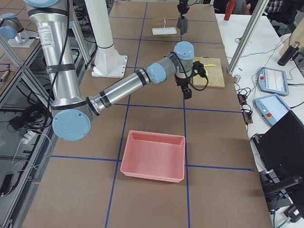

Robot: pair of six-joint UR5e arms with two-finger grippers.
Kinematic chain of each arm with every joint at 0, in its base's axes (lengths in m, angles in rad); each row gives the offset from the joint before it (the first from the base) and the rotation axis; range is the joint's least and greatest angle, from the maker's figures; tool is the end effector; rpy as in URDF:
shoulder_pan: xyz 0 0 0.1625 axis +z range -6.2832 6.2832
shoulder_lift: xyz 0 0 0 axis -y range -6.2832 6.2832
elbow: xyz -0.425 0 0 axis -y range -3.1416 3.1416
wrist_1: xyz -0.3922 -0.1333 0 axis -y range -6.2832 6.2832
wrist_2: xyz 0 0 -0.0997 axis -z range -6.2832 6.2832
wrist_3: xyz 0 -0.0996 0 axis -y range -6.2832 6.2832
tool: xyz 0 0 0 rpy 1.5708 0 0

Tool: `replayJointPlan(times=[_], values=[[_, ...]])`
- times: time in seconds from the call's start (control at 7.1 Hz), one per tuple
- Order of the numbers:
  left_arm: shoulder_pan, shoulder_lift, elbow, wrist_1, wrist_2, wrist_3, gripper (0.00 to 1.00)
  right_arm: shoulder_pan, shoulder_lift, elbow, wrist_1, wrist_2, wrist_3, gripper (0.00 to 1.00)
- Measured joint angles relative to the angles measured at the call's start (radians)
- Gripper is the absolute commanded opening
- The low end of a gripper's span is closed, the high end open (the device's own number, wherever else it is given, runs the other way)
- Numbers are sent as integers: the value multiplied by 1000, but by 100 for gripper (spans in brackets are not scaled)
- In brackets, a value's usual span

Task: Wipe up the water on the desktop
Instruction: 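Lift the grey cloth off the rack with the left gripper toward the table center, then grasp the hanging cloth with the right gripper while the left gripper holds it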

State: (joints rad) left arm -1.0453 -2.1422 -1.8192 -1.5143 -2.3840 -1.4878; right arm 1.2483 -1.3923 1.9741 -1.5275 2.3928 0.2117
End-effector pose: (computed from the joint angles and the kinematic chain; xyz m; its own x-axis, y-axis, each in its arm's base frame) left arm 0.2567 -0.5642 0.2138 0.3896 -0.5583 -0.7325 0.3113 0.8283 -0.4658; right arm -0.1087 -0.5158 0.3619 0.5524 -0.4468 0.7037 0.1441 0.8827 0.4473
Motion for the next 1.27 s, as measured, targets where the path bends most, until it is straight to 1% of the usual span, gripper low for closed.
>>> replayJointPlan(times=[0.28, 0.42, 0.56, 0.7, 0.85, 0.99, 1.27], values=[[92, -70, 13, -1, 59, -109, 0, -99, 13, 15, 183, -8, 72, 100], [134, -108, 34, -4, 86, -151, 0, -150, 35, 15, 239, -22, 92, 100], [175, -150, 58, -10, 119, -197, 0, -210, 75, 14, 261, -54, 101, 100], [222, -196, 82, -14, 149, -233, 0, -285, 118, 13, 268, -112, 104, 100], [260, -247, 112, -19, 165, -255, 0, -363, 157, 9, 272, -180, 105, 100], [290, -292, 139, -24, 173, -272, 0, -428, 190, 0, 275, -229, 106, 100], [340, -345, 179, -57, 190, -293, 0, -509, 243, -23, 277, -292, 106, 100]])
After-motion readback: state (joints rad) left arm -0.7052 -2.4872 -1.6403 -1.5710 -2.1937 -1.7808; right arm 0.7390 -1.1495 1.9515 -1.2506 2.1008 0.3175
